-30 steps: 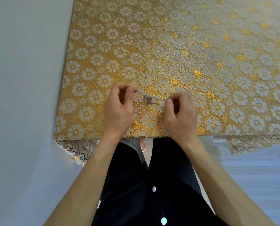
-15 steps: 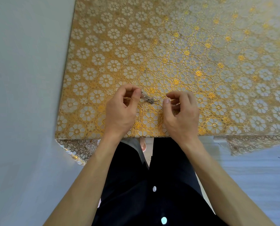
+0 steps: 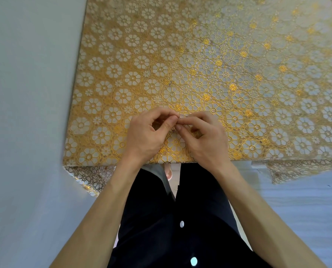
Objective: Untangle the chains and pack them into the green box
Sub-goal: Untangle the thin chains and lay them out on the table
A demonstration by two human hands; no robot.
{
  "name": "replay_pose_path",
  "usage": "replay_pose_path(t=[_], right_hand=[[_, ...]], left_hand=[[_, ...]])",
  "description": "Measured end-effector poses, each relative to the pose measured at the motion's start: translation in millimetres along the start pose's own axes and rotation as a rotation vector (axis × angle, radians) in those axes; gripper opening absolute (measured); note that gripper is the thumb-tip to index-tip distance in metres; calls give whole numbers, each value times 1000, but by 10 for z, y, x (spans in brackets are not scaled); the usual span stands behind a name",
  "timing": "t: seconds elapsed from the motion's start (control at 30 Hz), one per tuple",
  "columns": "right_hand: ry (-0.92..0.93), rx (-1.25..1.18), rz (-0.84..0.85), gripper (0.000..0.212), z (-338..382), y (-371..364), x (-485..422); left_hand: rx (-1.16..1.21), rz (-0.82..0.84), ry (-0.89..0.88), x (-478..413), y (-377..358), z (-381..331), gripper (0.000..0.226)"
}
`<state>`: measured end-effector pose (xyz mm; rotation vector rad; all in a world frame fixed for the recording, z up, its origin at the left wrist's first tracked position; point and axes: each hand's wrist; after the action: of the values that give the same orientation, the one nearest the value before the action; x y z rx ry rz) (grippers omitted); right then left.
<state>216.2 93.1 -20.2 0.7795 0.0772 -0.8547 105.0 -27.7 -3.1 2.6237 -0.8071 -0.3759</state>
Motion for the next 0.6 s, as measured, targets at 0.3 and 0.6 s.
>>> replay_pose_path(t=[0.3, 0.6], right_hand=[[-151, -69, -33, 8, 43, 43, -4], [-278, -234, -111, 8, 45, 90, -9]], left_hand=[[-43, -84, 36, 6, -27, 14, 9], [-1, -248, 61, 10, -19, 6, 7]])
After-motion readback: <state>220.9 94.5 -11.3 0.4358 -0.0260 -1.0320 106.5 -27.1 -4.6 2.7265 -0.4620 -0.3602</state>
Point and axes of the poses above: each hand's wrist, its own x-axis away from the middle knuckle, its own y-axis out of the back of the hand, z = x × y, and after that the axes turned 6 degrees about -z, right-handed
